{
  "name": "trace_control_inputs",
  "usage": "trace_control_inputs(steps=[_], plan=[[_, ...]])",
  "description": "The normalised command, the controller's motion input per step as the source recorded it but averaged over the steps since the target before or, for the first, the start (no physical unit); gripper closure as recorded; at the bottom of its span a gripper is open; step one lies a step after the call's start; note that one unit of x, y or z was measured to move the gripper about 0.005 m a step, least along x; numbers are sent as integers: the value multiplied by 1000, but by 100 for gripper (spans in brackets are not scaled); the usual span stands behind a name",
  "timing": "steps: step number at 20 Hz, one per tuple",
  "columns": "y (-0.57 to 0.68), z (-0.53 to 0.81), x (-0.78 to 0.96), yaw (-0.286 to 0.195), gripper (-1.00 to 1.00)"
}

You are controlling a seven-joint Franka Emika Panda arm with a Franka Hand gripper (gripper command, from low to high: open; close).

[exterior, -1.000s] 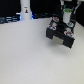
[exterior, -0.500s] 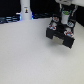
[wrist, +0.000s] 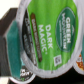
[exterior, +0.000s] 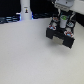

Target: Open the kcup holder, insert the kcup into the holder, and close the kcup holder

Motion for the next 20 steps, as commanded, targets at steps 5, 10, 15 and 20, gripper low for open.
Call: trace_control_inputs(steps=[5,10,15,20], plan=[[-64,-143,-39,-5,100],[-41,24,-50,-3,100],[-24,348,-257,-34,100],[-111,-8,-198,-18,100]])
